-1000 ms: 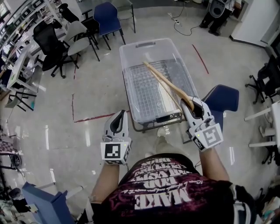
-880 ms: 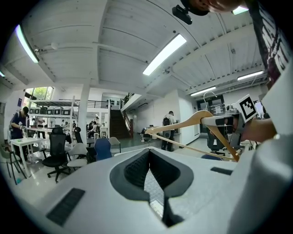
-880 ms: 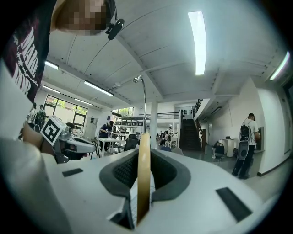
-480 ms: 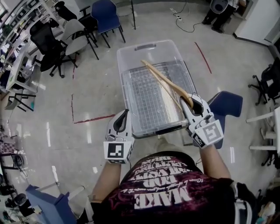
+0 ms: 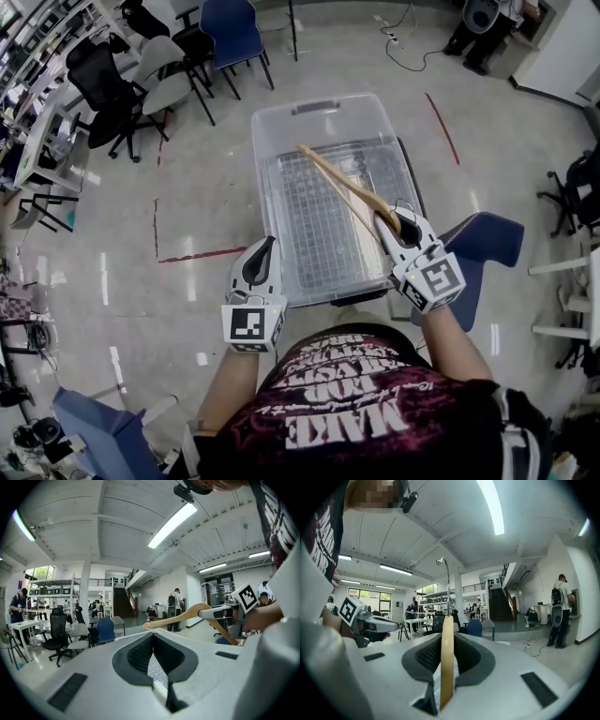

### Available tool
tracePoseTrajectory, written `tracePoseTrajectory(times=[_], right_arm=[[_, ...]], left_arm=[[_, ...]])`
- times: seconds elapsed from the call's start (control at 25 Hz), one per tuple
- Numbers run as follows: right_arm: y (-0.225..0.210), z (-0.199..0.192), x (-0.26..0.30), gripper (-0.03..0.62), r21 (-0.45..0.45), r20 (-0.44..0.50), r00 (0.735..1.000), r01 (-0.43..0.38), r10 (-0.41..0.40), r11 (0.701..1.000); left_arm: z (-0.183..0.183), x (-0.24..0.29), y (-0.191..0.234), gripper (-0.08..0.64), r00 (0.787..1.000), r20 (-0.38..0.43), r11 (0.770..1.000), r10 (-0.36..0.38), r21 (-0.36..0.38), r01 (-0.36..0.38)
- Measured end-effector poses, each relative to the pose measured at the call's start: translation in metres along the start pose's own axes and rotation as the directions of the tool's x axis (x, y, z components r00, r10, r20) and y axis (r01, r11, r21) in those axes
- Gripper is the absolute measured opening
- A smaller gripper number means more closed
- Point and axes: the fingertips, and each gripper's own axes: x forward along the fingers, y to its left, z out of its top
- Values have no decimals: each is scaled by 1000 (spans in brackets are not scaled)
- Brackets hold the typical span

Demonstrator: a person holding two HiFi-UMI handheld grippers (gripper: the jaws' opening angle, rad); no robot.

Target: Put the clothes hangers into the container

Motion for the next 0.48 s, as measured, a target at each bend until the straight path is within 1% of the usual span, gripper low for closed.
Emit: tracePoseTrajectory(times=[0.24,0.48], right_arm=[[-16,-37,31,60,-16,-84,996,-37,36,999],[-32,-84,56,60,-15,-188,980,-72,68,997]], left_arm=[[4,14,7,6,999,-6,999,41,-5,-41],[3,24,8,6,997,-21,997,77,-8,-77]])
